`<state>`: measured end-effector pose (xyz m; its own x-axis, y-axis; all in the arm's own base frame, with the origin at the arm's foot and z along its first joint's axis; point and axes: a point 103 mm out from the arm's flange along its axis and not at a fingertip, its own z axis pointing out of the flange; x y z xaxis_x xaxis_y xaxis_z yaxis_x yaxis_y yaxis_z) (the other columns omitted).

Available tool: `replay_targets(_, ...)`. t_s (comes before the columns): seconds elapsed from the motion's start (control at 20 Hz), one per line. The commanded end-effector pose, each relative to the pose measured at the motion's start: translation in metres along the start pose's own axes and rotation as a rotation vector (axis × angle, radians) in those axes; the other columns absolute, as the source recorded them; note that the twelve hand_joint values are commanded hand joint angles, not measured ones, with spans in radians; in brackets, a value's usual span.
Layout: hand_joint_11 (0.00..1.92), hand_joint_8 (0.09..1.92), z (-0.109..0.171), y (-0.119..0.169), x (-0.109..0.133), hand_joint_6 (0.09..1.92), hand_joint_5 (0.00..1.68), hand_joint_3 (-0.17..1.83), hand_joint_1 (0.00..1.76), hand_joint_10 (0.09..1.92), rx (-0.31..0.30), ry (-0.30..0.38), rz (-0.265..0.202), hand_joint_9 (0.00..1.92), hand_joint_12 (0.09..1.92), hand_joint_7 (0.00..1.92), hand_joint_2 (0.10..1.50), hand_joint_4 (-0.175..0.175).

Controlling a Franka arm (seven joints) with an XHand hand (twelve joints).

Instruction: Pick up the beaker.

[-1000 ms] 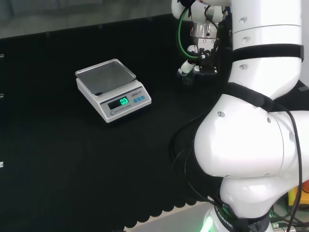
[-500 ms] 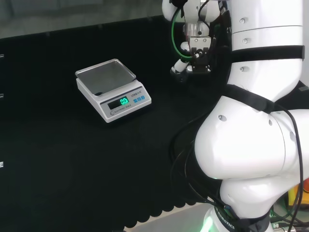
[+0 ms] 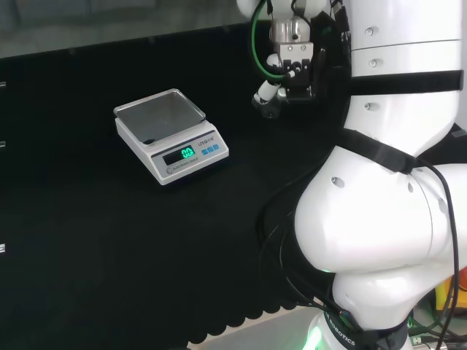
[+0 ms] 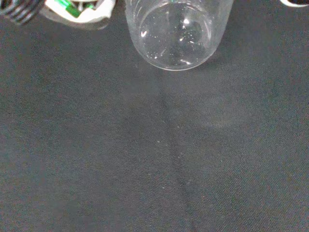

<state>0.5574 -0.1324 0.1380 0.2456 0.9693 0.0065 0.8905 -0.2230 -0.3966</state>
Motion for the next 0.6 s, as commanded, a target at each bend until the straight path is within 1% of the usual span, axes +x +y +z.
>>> replay_targets(0.05, 1.75, 0.78, -0.035, -0.024, 0.030, 0.52, 1.02, 0.64, 1.09, 0.50, 0.003, -0.072, -0.030, 1.66, 0.82, 1.34, 0.70, -0.175)
replay_targets(0.2, 1.74, 0.78, -0.048, -0.033, 0.044, 0.53, 1.01, 0.65, 1.08, 0.49, -0.003, -0.102, -0.047, 1.66, 0.83, 1.34, 0.70, -0.175)
replay_targets(0.35, 1.73, 0.78, -0.056, -0.039, 0.053, 0.54, 1.01, 0.66, 1.08, 0.48, 0.011, -0.142, -0.054, 1.67, 0.84, 1.34, 0.69, -0.175)
replay_targets(0.6, 1.73, 0.78, -0.068, -0.050, 0.064, 0.54, 1.00, 0.66, 1.07, 0.48, -0.004, -0.155, -0.058, 1.67, 0.85, 1.33, 0.69, -0.175)
